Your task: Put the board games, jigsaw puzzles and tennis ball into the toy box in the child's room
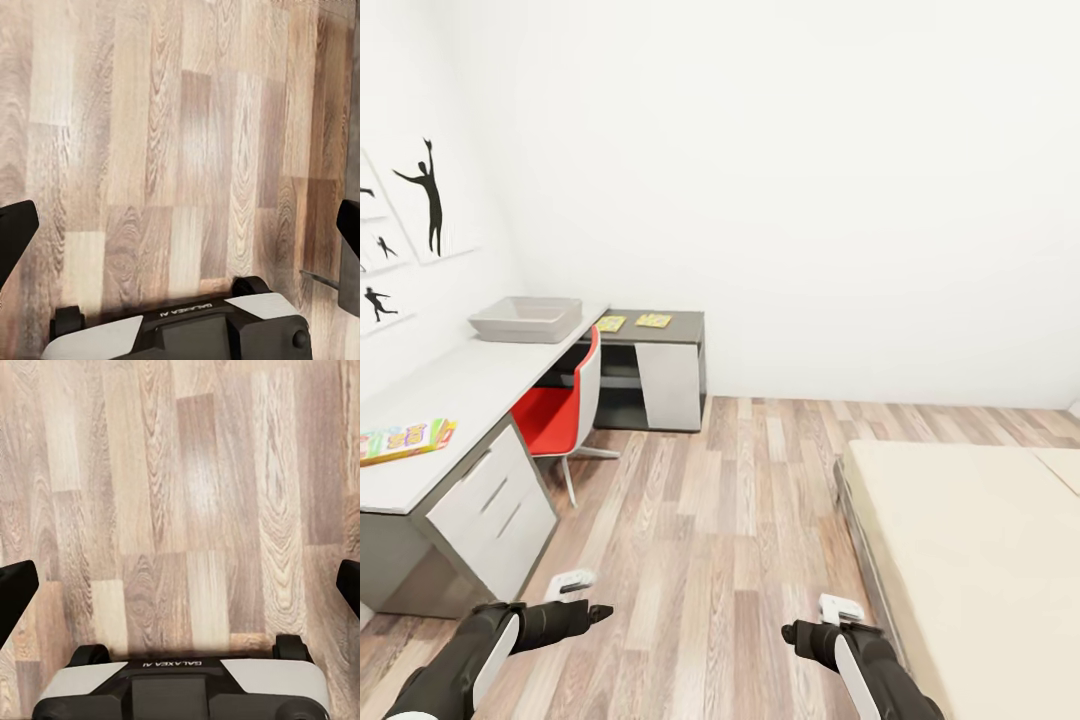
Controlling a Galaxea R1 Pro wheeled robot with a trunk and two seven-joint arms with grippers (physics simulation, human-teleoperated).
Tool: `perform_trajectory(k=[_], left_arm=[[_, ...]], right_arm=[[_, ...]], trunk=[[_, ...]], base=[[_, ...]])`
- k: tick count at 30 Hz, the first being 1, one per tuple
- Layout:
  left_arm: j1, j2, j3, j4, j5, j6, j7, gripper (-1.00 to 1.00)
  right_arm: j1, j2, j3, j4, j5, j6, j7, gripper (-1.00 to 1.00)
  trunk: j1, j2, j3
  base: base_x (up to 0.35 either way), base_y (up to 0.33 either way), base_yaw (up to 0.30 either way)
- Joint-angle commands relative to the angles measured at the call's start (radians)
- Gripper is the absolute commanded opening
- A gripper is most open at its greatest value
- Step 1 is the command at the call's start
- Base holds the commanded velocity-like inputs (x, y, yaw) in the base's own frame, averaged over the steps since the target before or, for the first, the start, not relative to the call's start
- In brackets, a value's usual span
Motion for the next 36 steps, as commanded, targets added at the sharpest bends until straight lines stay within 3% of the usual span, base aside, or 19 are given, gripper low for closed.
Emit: perform_trajectory(k=[1, 18, 36], left_arm=[[-0.001, 0.0, 0.001, 0.0, 0.009, 0.009, 0.001, 1.0], [-0.001, -0.001, 0.001, 0.0, 0.009, 0.006, 0.001, 1.0], [-0.001, -0.001, 0.001, 0.0, 0.009, 0.005, 0.001, 1.0]], right_arm=[[0.0, 0.001, -0.003, -0.002, -0.008, 0.005, -0.002, 1.0], [0.0, 0.001, -0.003, -0.002, -0.008, 0.003, -0.002, 1.0], [0.0, 0.001, -0.004, -0.002, -0.008, 0.003, -0.001, 1.0]], trunk=[[0.0, -0.002, -0.003], [0.0, -0.002, -0.01], [0.0, -0.002, -0.003]], base=[[-0.155, -0.006, 0.202], [-0.087, -0.001, 0.144], [-0.002, 0.0, -0.139]])
